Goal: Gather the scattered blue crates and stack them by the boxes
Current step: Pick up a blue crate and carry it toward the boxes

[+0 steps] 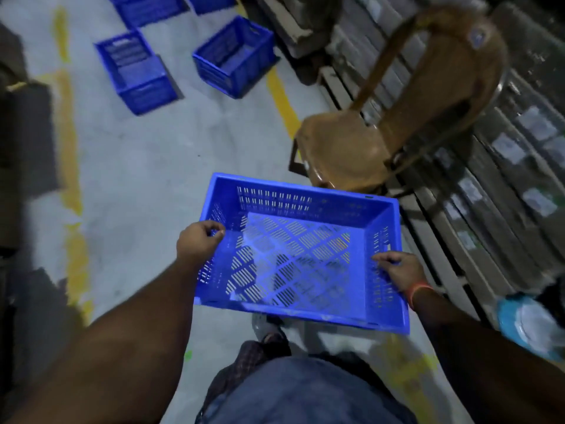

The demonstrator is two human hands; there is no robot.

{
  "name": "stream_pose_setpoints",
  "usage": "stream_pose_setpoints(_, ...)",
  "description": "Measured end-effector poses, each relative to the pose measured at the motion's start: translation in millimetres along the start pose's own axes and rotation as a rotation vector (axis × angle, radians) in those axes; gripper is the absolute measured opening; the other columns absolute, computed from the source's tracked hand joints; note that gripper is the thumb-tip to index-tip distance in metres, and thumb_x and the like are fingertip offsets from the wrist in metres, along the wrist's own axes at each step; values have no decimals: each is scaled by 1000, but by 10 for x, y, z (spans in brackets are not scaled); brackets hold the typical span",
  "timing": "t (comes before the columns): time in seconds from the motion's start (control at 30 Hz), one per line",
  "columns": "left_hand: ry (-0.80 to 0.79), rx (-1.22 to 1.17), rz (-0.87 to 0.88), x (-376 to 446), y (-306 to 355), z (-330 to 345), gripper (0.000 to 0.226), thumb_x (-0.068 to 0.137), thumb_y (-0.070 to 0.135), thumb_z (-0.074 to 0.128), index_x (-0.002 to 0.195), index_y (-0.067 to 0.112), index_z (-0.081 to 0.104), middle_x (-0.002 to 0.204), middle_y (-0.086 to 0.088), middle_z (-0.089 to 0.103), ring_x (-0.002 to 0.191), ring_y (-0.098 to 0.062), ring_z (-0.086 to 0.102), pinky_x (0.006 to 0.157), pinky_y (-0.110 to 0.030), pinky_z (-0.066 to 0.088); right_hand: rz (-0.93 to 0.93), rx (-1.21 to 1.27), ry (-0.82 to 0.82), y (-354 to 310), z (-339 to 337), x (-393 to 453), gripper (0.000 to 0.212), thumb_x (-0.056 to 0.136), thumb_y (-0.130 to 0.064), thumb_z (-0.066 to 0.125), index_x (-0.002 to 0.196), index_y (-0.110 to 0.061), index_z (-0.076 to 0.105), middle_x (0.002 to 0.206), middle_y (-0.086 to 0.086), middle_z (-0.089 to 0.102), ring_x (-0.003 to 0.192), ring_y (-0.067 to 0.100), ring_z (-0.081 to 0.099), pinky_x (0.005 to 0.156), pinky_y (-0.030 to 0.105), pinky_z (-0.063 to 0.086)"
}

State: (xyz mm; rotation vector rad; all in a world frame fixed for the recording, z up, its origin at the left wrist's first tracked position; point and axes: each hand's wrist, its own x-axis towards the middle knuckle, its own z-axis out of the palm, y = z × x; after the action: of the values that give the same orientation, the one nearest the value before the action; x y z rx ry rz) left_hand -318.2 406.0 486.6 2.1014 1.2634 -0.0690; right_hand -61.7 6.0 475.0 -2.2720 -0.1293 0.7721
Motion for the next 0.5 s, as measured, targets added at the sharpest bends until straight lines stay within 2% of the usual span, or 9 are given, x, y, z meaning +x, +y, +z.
stream_pose_setpoints(0.07,52,-27,-43,83,-169,-322,12,87,34,70,97,31,77,79,-1,70,84,-24,66,73,-27,43,-72,-23,-24,-518,148,131,34,82,1,67,72,-30,75,63,4,66,48,8,50,57,27,44)
stream_pose_setpoints(0.13,115,-55,-93,163,-332,-609,13,88,33,70,97,29,78,79,1,70,88,-25,68,72,-27,43,-135,-31,-61,-1013,314,288,31,84,2,65,77,-27,75,68,9,66,56,15,51,51,21,43)
stream_pose_setpoints(0.2,176,-83,-138,257,-476,-854,12,88,31,69,96,27,78,81,1,72,91,-25,69,72,-27,43,-197,-50,-105,-1487,498,478,27,86,3,64,85,-22,74,72,11,65,59,16,51,44,15,39)
stream_pose_setpoints(0.3,257,-129,-203,452,-653,-1149,11,88,31,70,94,27,78,91,-1,76,95,-25,69,75,-28,46,-285,-73,-150,-2138,799,827,26,87,4,62,93,-19,74,67,2,64,43,-4,48,43,8,37)
stream_pose_setpoints(0.43,339,-240,-300,845,-895,-1415,8,85,33,72,90,30,78,93,2,78,96,-22,70,81,-31,50,-363,-88,-217,-2875,1252,1428,21,85,7,62,95,-6,76,50,-7,59,36,1,42,40,14,39)
stream_pose_setpoints(0.5,365,-295,-341,1122,-971,-1533,5,84,32,74,88,31,77,91,3,78,94,-21,71,80,-30,50,-396,-106,-257,-3226,1495,1789,20,85,7,64,96,-3,77,49,-7,59,37,2,42,42,14,40)
